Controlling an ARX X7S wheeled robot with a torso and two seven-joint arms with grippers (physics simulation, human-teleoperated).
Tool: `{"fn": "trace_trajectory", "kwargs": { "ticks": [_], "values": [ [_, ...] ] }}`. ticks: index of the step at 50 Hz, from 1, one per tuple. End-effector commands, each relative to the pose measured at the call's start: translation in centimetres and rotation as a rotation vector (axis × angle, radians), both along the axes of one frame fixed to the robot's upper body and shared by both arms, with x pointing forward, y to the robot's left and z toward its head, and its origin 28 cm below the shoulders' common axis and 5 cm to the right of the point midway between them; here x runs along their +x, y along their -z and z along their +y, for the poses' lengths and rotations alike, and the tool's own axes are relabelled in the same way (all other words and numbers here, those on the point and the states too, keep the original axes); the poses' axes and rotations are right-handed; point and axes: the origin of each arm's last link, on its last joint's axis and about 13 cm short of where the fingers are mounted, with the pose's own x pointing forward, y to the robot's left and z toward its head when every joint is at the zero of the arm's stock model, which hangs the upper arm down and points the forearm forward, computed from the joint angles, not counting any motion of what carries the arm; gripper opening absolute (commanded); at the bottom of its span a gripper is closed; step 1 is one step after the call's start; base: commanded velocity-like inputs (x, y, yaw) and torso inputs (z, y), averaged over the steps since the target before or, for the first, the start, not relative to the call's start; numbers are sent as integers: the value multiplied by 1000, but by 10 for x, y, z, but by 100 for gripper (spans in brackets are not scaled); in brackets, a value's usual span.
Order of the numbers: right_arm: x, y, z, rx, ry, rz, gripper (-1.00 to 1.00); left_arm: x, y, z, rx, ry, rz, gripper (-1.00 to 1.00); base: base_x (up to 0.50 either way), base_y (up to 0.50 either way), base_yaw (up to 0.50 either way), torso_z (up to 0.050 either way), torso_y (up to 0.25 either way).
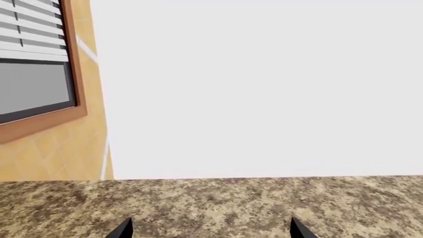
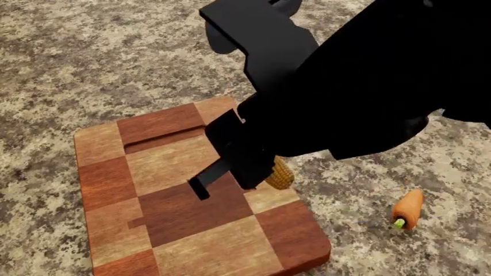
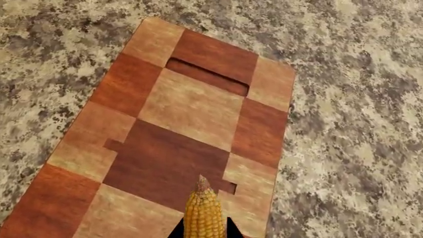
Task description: Clear the non-vegetable object off the cutting board and place the vegetables onto it.
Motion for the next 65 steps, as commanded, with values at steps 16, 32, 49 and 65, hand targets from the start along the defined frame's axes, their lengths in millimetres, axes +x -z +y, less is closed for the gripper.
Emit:
{"fn": "trace_trajectory", "kwargs": {
  "ticks": [16,32,49,65],
  "values": [
    [67,46,21,27,-19,87,-100,-2,-8,3,4,-14,-16,100,0,0,0,0,0],
    [70,64,23,-9,-9,128,-100,-4,-6,5,4,-21,-14,100,0,0,0,0,0],
    [69,52,19,2,15,84,100,-5,-8,6,-1,-25,-20,100,0,0,0,0,0],
    [27,21,16,6,-30,37,100,-6,-11,6,-5,-23,-27,100,0,0,0,0,0]
  ]
}}
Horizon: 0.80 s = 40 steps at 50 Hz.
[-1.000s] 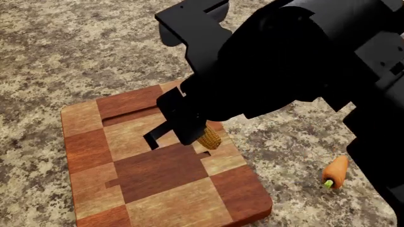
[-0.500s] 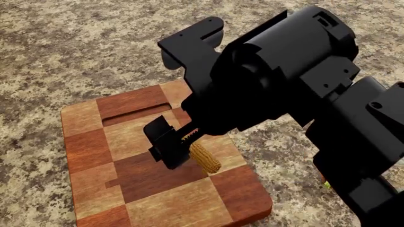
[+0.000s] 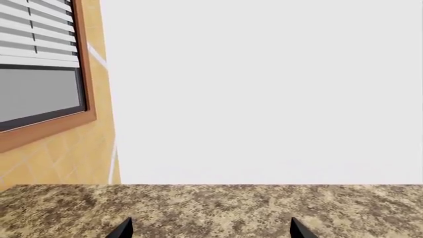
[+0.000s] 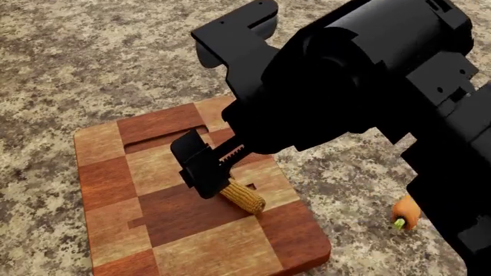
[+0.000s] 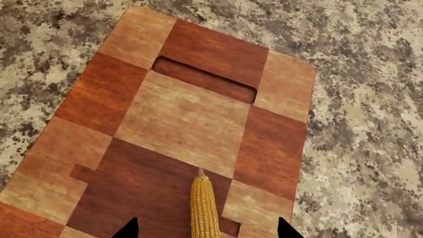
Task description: Clear the non-vegetable object off the cutting board and place the vegetables onto it.
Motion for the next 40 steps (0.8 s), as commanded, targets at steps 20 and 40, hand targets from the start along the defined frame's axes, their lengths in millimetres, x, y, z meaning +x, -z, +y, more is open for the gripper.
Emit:
{"fn": "trace_trajectory", "kwargs": {
  "ticks": [20,40],
  "values": [
    [-81,-24,16,48,-182,-94,100,-5,-5,-2,3,0,-6,100,0,0,0,0,0],
    [-107,-22,38,157,-307,-148,100,-4,-5,-1,7,-2,-6,100,0,0,0,0,0]
  ]
}}
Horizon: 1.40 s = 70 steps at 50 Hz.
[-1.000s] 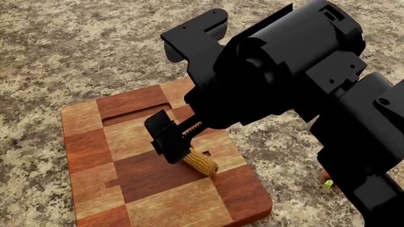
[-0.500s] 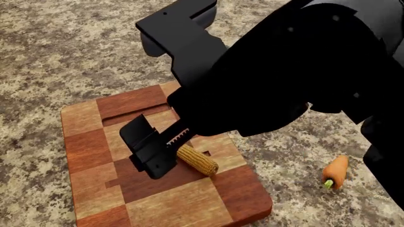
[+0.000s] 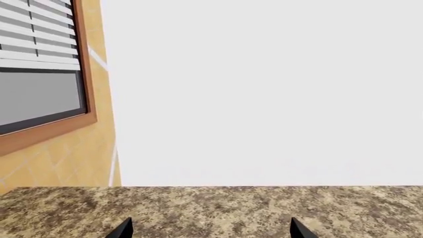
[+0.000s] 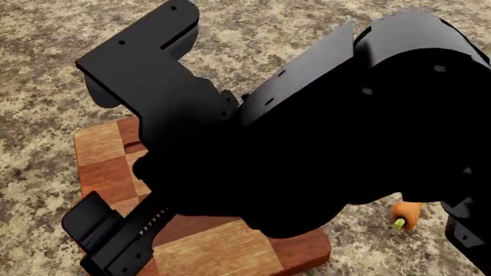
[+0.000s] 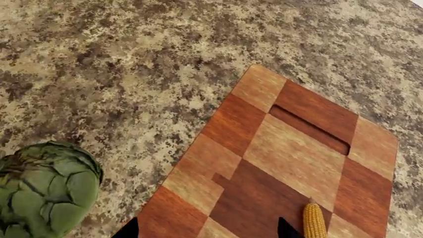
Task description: Clear the non-vegetable object off the cutting board and place the vegetables onto it.
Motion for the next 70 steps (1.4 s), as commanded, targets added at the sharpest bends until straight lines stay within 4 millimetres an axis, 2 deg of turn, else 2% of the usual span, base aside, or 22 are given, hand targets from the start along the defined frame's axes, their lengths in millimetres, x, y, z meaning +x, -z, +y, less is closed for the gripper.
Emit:
{"fn": "trace_trajectory", "kwargs": {
  "ticks": [1,24,54,58,70],
  "values": [
    [-15,0,10,50,-69,-24,100,0,-1,0,2,-2,-1,100,0,0,0,0,0],
    [-7,7,40,113,-206,24,100,-2,-5,1,1,-6,-8,100,0,0,0,0,0],
    [1,24,64,270,-268,169,100,-1,-1,4,-2,-14,-8,100,0,0,0,0,0],
    [1,32,67,247,-266,205,100,-1,-1,3,-3,-13,-8,100,0,0,0,0,0],
    [5,32,75,226,-271,258,100,-1,1,4,-7,-14,-6,100,0,0,0,0,0]
  ]
}}
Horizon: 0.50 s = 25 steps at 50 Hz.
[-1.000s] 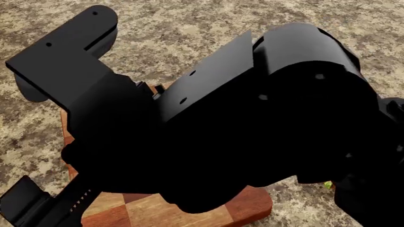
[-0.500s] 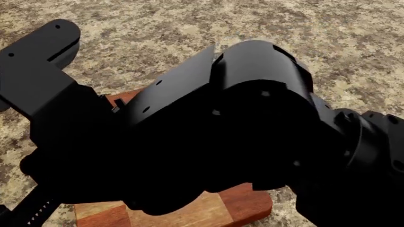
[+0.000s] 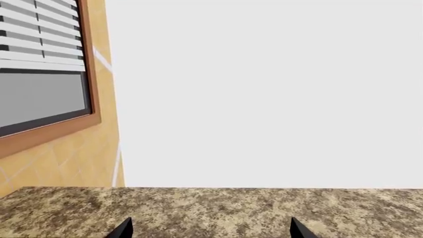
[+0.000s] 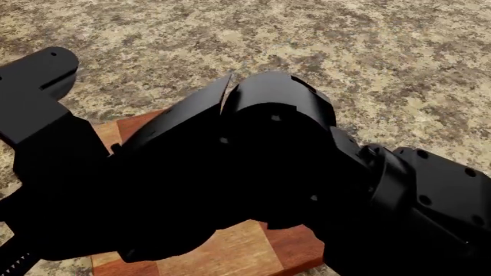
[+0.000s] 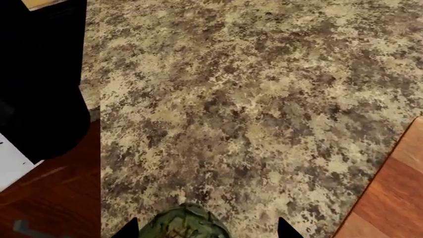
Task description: Clear the non-vegetable object off the cutting board and place the vegetables onto it.
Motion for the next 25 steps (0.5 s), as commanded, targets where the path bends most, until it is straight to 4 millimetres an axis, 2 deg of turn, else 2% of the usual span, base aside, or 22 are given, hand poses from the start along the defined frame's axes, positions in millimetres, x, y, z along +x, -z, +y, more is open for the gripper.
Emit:
{"fn": "trace_trajectory", "kwargs": {
  "ticks": [1,18,25],
  "values": [
    [2,4,8,-24,-11,59,100,0,1,1,-4,-3,0,100,0,0,0,0,0],
    [0,-1,15,-95,-28,97,100,1,2,2,-14,2,-3,100,0,0,0,0,0],
    [2,3,18,-97,-47,105,100,0,3,3,-13,-3,1,100,0,0,0,0,0]
  ]
}}
